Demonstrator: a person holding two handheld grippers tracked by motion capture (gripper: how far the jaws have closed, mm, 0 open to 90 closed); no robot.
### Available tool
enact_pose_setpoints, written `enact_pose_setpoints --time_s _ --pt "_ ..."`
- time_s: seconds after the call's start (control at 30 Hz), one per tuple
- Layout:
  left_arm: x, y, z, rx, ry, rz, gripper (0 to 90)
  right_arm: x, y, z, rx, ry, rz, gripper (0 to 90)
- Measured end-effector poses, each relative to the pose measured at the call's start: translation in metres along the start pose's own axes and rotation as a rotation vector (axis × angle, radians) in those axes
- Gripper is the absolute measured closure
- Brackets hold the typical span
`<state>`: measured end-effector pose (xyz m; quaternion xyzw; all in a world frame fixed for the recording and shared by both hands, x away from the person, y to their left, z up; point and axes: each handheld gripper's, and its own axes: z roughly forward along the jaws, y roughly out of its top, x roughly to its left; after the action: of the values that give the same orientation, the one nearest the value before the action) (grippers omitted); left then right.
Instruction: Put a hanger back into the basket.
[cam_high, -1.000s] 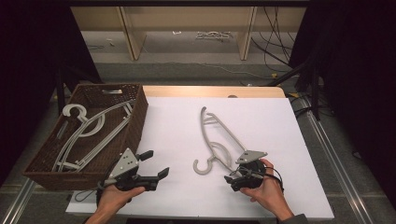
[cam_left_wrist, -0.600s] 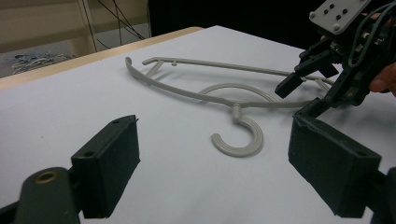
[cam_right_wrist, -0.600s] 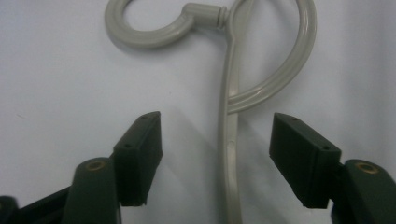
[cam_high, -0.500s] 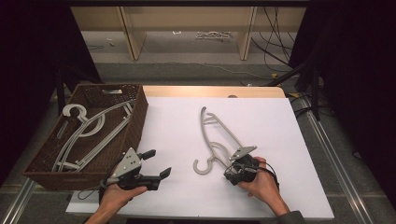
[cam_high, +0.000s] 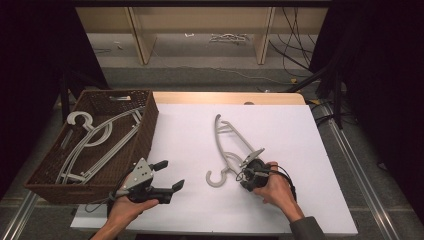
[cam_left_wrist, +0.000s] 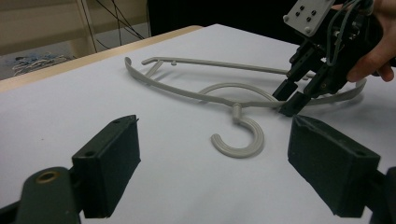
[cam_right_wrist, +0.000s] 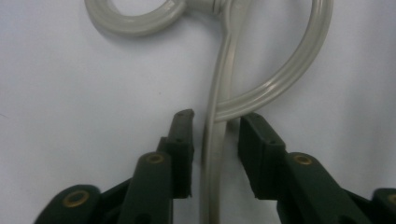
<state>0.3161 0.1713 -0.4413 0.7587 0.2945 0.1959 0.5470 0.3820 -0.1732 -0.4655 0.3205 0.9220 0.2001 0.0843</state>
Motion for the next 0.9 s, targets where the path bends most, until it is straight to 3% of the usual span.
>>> enact_pose_setpoints --time_s 0.07,0.2,0.5,0.57,0.63,0.9 --pt "-0.001 0.0 0.0 -0.005 -0.002 -0.005 16.9 0.002 0.001 0.0 0.002 0.0 -0.028 78.8" --pt "0.0 0.0 0.0 -0.001 -0.005 -0.001 17.0 0.008 0.003 0.0 0.013 -0.026 -0.081 79.8" --pt "0.0 -0.001 0.002 0.034 -0.014 0.016 18.4 0.02 0.006 -0.008 0.018 0.003 -0.257 81.9" --pt "-0.001 -0.001 0.003 0.052 -0.018 0.043 18.8 0.023 0.006 -0.012 0.017 0.016 -0.281 81.9" --pt "-0.003 -0.003 0.007 0.076 -0.024 0.042 19.0 0.026 0.006 -0.016 0.016 0.018 -0.302 81.9" --pt "-0.003 -0.003 0.035 0.173 -0.023 0.165 23.4 0.036 0.006 -0.03 0.022 0.047 -0.386 81.9"
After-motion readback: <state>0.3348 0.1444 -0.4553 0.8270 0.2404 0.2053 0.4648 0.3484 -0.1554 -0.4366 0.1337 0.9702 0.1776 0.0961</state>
